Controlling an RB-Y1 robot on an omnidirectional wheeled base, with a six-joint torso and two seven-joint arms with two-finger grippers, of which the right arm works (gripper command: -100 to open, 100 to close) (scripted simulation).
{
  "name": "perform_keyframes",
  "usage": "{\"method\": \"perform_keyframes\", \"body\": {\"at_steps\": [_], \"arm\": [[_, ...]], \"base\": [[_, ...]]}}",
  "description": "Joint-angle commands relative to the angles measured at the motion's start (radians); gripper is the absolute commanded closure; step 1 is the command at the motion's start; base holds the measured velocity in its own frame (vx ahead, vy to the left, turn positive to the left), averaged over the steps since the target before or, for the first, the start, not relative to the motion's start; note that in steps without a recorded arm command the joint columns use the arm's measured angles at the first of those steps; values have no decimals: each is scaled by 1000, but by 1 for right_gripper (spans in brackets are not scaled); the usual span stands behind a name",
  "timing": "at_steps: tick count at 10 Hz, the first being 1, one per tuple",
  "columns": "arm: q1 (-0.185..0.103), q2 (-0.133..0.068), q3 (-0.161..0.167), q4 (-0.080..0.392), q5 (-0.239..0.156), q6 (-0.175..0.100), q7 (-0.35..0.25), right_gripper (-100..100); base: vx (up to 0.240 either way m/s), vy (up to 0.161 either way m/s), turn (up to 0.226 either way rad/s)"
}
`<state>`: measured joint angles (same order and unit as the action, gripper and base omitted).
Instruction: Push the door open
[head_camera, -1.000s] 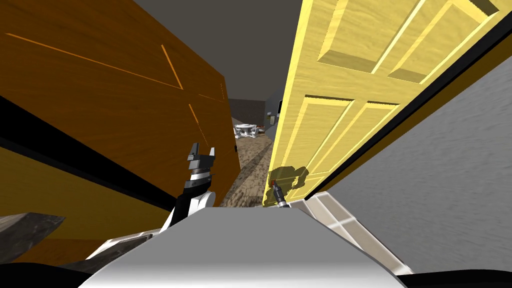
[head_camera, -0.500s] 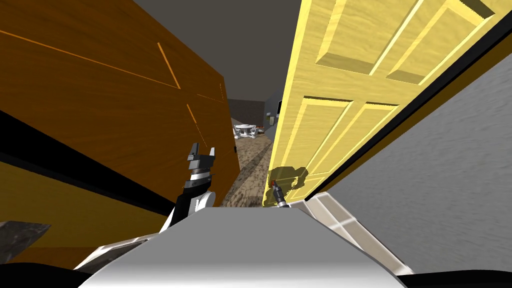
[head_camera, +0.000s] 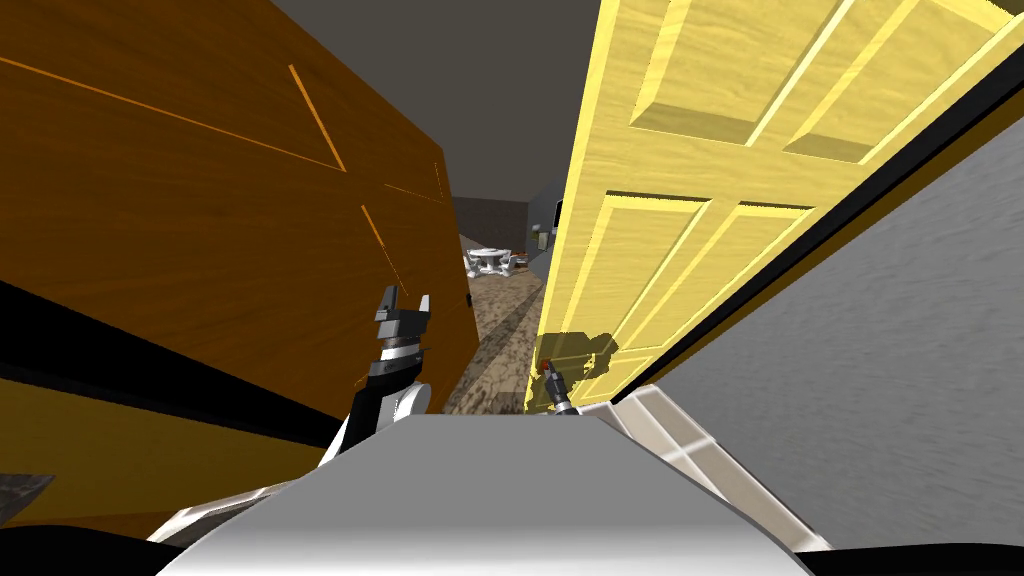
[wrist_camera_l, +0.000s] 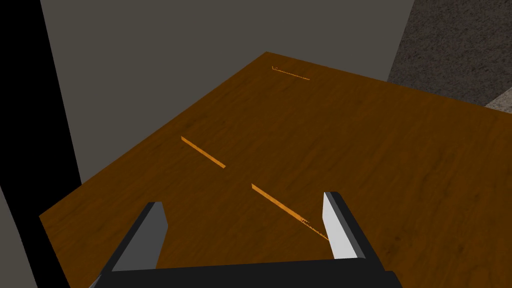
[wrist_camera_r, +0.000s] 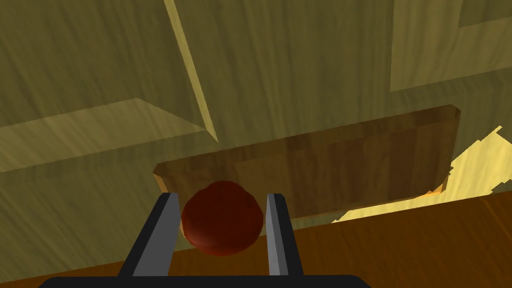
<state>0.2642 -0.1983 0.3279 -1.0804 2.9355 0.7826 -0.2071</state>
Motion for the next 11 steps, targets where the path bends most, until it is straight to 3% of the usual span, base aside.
{"method": "perform_keyframes", "body": {"at_steps": [1,6,11], "arm": [[-8,-3,6,-5,-19,6,-50,100],[-21,-7,22,3,-54,13,-152,100],[-42,-13,47,16,-108,23,-290,100]], "base": [[62,14,-28],[44,10,-19],[45,11,-24]]}}
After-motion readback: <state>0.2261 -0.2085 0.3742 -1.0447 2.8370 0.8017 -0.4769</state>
